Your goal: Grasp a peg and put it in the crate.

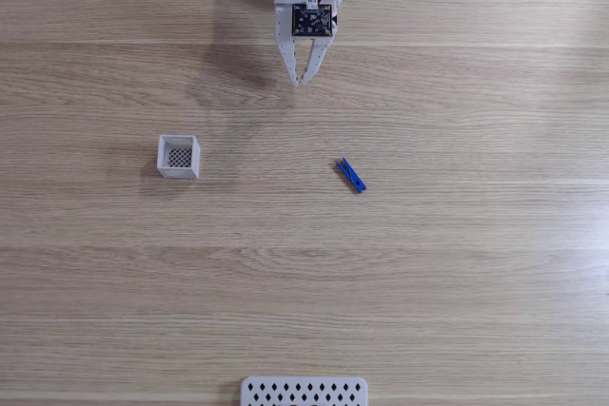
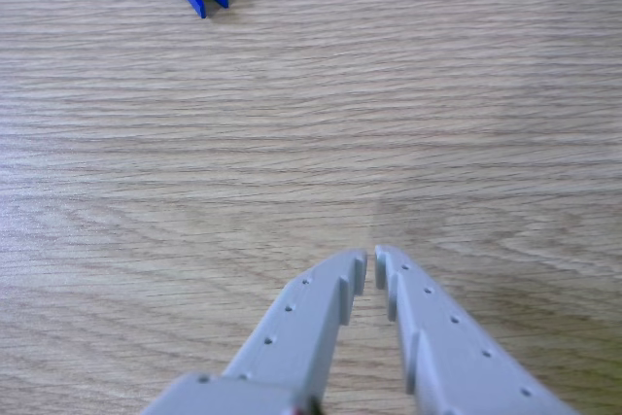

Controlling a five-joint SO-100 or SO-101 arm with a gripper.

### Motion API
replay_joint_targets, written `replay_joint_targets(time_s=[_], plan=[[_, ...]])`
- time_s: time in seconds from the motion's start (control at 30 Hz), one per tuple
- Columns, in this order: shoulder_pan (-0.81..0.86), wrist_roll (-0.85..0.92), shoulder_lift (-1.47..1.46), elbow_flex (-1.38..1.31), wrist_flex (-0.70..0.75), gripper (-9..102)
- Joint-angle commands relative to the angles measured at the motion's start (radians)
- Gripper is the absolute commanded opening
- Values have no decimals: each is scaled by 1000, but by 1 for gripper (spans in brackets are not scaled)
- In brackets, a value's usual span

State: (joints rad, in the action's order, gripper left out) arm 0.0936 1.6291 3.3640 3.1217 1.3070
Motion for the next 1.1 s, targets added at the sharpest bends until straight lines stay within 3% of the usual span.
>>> replay_joint_targets(time_s=[0.0,0.87,1.07], plan=[[5,-12,28,21,-2,0],[3,-12,23,21,5,-1],[-94,5,-166,-137,-6,0]])
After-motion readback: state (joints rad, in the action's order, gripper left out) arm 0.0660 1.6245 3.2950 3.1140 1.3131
